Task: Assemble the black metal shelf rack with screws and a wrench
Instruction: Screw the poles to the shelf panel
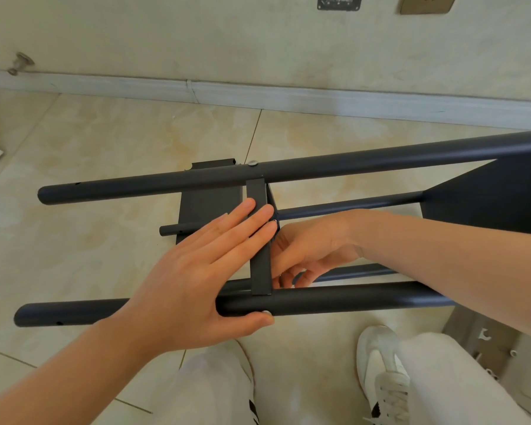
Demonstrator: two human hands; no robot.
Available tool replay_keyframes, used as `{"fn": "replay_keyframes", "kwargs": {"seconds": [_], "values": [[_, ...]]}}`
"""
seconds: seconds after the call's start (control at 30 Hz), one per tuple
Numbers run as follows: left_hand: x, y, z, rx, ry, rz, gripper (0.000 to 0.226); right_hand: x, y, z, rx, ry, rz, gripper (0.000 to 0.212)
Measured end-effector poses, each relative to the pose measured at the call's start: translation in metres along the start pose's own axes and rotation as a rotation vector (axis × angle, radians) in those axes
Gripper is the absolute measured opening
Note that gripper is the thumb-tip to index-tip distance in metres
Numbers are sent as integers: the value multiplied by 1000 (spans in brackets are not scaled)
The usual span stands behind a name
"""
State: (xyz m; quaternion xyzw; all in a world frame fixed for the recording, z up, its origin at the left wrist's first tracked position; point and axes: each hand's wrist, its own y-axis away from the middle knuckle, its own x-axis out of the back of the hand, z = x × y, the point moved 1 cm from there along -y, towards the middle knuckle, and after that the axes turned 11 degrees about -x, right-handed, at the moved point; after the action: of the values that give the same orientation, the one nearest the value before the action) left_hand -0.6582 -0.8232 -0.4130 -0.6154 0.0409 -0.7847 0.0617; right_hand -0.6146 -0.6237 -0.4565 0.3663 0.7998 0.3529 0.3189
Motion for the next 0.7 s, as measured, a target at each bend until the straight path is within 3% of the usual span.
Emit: {"fn": "replay_keyframes", "kwargs": {"seconds": [0.7], "values": [[0,0,0,-3,-1,10,91,0,-2,1,-32,-18,1,15]]}}
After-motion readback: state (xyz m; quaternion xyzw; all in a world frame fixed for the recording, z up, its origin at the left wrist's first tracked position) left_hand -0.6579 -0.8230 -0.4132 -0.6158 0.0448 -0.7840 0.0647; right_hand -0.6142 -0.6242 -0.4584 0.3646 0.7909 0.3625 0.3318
